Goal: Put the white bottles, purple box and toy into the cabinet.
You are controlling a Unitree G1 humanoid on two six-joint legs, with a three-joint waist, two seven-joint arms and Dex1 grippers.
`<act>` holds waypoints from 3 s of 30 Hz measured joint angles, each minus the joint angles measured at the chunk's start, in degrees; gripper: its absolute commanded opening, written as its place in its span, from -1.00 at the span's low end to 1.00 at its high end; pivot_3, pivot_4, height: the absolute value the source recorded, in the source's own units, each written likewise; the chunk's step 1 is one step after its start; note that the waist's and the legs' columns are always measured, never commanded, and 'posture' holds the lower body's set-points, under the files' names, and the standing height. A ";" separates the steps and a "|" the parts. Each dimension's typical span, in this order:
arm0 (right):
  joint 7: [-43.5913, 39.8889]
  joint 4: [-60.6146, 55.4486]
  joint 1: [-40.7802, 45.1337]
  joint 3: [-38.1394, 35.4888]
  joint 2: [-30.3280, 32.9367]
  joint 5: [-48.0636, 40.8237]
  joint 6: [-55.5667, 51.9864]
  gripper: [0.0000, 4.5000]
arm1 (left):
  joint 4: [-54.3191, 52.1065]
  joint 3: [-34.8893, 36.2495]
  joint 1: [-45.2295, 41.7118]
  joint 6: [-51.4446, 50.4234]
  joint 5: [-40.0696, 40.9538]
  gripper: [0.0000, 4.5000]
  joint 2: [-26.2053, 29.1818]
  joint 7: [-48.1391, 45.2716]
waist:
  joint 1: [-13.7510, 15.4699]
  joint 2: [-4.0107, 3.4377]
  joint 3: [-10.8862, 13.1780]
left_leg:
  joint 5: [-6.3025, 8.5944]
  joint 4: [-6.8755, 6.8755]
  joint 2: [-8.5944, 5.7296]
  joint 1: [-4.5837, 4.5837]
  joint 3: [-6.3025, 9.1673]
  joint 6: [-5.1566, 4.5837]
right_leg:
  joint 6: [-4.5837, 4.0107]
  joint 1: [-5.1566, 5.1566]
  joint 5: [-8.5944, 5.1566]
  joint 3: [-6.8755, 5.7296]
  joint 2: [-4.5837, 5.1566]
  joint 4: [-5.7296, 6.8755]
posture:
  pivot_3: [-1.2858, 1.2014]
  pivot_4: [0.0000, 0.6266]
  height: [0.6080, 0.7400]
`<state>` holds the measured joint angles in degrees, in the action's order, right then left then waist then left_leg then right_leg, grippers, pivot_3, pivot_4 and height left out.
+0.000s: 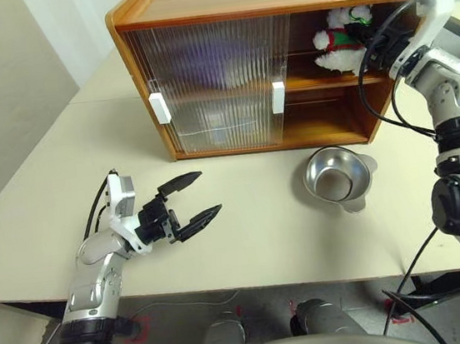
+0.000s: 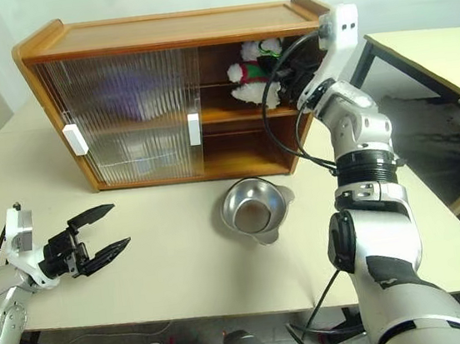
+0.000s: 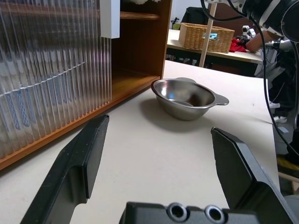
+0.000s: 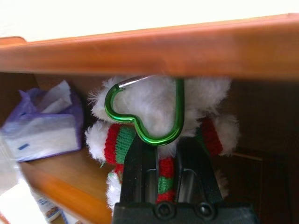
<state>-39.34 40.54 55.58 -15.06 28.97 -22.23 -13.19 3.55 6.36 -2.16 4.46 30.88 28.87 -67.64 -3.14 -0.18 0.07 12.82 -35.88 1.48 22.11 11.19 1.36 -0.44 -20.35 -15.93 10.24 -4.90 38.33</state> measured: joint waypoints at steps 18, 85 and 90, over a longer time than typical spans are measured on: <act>0.06 2.32 0.74 2.25 -0.03 3.37 3.58 0.99 | 0.15 0.01 -0.02 0.01 0.02 1.00 0.04 -0.05 | 0.01 -0.01 -0.01 | 0.15 -0.02 0.03 0.09 0.05 -0.25 | 0.32 -0.02 0.03 -0.08 -0.04 -0.01 | -0.02 -1.00 1.00; -16.82 -10.39 -31.15 -2.10 8.91 -13.33 -40.99 -0.88 | -0.43 -0.64 0.99 -0.89 0.96 1.00 0.32 -4.08 | -0.35 -0.08 -0.13 | 0.65 -0.85 -0.41 -0.37 -0.37 -0.29 | 1.11 0.93 -1.10 0.00 0.05 -0.02 | -0.04 -0.99 1.00; -16.80 -10.14 -31.04 -4.30 8.11 -15.32 -41.13 -0.98 | -0.45 -0.70 0.99 -0.90 0.95 1.00 0.30 -4.04 | 0.01 -0.06 -0.13 | 0.60 -0.94 -0.54 -0.39 -0.33 -0.31 | 1.12 0.97 -1.07 0.03 0.21 -0.01 | -0.04 -0.98 1.00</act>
<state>-56.14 30.40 24.54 -19.36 37.08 -37.54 -54.32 3.11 5.65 -1.17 3.56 31.83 29.17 -71.68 -3.13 -0.24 -0.07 13.42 -36.82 0.95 21.72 10.86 1.06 0.68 -19.38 -17.00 10.27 -4.69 38.31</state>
